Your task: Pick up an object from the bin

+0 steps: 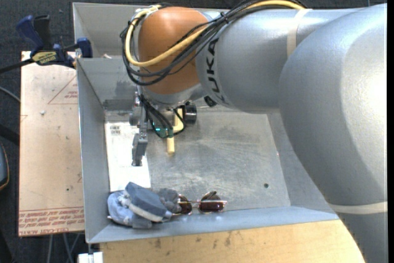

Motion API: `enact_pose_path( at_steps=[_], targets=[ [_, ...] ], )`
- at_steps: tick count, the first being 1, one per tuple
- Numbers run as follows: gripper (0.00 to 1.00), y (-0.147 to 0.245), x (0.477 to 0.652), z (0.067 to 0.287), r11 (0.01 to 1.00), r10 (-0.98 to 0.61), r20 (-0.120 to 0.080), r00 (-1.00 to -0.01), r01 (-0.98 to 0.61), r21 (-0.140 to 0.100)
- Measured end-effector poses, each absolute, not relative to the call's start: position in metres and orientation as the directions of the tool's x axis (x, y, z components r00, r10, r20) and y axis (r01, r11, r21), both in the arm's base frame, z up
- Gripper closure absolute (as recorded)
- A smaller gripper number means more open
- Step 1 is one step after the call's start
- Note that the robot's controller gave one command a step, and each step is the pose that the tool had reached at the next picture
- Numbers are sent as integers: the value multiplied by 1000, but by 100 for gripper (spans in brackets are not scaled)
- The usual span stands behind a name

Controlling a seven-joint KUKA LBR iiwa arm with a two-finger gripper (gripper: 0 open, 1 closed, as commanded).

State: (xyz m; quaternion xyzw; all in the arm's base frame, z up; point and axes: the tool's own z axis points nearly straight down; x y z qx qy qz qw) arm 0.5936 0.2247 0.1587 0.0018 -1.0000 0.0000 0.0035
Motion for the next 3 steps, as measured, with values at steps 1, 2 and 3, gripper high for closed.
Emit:
enact_pose_path(
  at_steps=[1, 2, 3],
  targets=[
    [0, 224, 596, 163, 1000, -1, -1, -1000, -1, 2],
    [100, 229, 591, 75, 992, 124, 7, -992, 124, 2],
    [100, 229, 591, 75, 992, 125, 7, -992, 125, 2]
  ],
)
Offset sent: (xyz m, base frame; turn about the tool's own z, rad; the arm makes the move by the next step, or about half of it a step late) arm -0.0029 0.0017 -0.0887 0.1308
